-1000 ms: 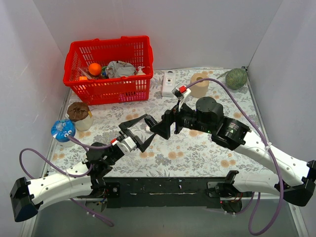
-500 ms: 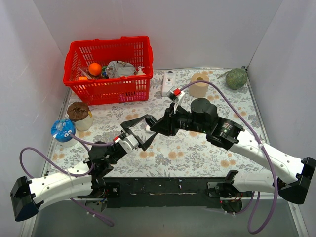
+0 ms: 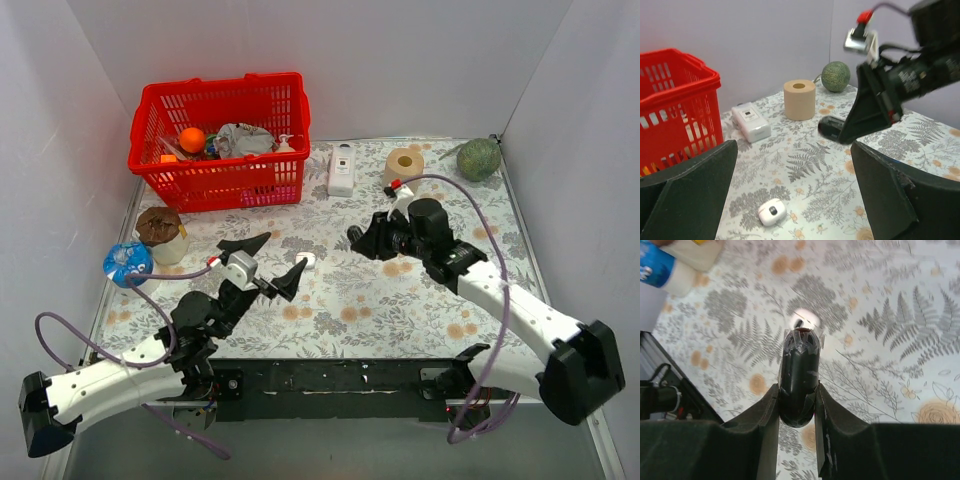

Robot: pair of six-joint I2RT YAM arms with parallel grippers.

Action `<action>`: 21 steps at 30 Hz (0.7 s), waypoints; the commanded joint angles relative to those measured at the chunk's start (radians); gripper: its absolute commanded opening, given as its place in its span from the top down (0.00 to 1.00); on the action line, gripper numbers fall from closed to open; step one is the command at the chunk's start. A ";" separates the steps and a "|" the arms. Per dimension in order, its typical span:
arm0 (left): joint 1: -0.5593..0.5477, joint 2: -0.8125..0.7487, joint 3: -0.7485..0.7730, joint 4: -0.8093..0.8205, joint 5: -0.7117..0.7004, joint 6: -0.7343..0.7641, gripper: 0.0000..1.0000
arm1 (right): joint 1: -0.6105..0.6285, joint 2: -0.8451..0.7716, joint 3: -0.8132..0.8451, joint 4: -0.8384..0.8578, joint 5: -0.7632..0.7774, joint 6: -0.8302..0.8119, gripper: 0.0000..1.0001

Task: Insert the wireless bluetooth earbuds into the charging case
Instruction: Place the charging case at the center of the board.

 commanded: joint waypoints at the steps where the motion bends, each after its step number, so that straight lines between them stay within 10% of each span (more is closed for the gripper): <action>1: 0.001 -0.114 -0.021 -0.172 -0.064 -0.167 0.02 | -0.060 0.145 -0.087 0.186 -0.138 0.035 0.99; 17: 0.001 -0.075 0.003 -0.247 -0.062 -0.369 0.02 | -0.140 0.564 0.002 0.220 -0.207 0.034 0.99; 21: 0.001 -0.060 0.013 -0.253 -0.060 -0.373 0.02 | -0.146 0.598 0.019 0.159 -0.181 0.019 0.62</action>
